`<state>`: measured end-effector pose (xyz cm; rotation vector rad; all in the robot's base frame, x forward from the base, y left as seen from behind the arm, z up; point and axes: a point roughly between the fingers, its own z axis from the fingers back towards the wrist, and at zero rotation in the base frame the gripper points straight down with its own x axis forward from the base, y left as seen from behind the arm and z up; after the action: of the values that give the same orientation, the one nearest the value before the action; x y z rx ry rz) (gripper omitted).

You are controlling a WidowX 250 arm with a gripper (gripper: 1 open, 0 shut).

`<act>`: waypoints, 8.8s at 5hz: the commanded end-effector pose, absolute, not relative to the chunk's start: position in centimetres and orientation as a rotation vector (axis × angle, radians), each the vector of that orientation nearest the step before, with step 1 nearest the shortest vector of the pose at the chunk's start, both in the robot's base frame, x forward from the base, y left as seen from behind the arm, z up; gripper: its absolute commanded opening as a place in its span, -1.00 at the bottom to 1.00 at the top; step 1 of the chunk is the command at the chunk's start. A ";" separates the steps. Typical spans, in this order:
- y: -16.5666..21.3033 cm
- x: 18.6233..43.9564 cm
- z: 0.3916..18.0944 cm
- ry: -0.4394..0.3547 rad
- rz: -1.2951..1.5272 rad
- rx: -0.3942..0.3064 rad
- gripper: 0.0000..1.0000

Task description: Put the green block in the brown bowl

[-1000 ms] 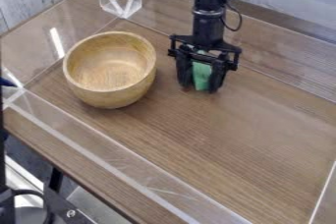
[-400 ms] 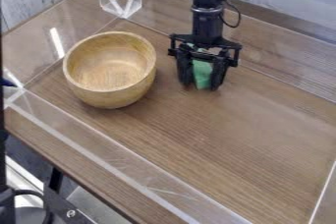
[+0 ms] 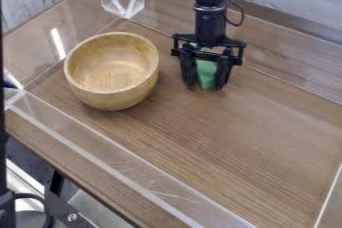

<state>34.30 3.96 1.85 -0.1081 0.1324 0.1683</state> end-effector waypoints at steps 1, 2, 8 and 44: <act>4.8 36.3 3.7 0.017 0.084 -0.105 -1.00; 4.8 36.1 4.1 0.013 0.076 -0.110 -1.00; 6.7 34.6 14.2 -0.209 0.093 -0.134 1.00; 6.1 37.6 3.5 -0.379 1.177 0.048 1.00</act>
<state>36.77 6.27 2.54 0.0738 -0.3368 1.1742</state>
